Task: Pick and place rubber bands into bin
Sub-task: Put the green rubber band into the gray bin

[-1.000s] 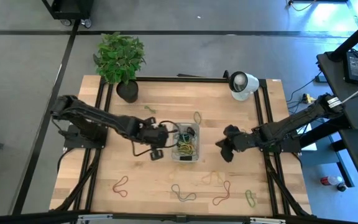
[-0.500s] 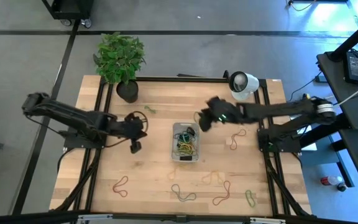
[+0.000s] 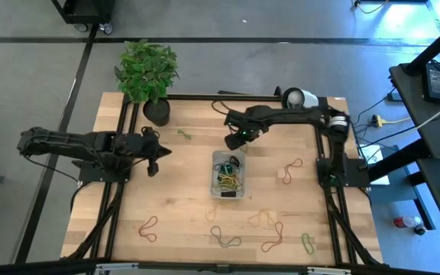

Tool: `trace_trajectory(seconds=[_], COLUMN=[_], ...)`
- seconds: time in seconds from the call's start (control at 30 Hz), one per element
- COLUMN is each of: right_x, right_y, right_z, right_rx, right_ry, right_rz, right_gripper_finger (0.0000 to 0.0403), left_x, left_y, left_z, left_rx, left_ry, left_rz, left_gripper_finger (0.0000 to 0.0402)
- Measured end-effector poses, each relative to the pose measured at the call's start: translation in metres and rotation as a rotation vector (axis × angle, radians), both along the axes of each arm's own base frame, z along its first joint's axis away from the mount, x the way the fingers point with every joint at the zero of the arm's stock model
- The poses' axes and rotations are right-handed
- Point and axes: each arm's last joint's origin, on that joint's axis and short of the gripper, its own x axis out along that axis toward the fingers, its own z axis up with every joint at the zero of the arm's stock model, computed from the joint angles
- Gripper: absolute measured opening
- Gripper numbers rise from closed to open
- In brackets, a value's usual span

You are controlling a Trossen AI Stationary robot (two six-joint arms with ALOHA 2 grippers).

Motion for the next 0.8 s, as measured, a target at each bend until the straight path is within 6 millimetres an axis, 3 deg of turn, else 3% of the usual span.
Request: trace_trajectory(seconds=[0.13,0.47,0.57,0.7,0.8], right_x=[0.009,0.007,0.007,0.007,0.007], right_y=[-0.005,-0.026,-0.027,-0.023,-0.019], right_z=[-0.021,-0.049,-0.057,-0.057,-0.047], right_rx=[0.032,0.06,0.062,0.057,0.005], right_ry=[0.034,0.103,0.13,0.145,0.132], right_rz=[-0.022,-0.124,-0.121,-0.112,-0.108], right_gripper_finger=[0.0129,0.0123,0.009,0.0014,0.001], left_x=[-0.005,-0.007,-0.007,-0.007,-0.007], left_y=[0.003,0.005,0.005,0.005,0.005], left_z=[0.0,-0.001,-0.001,-0.001,-0.001], left_rx=[0.023,0.049,0.047,0.053,0.058], left_ry=[-0.002,0.018,0.017,0.015,0.017], left_rz=[-0.026,-0.041,-0.046,-0.05,-0.054], left_gripper_finger=[0.0001,0.0002,0.0002,0.0002,0.0002])
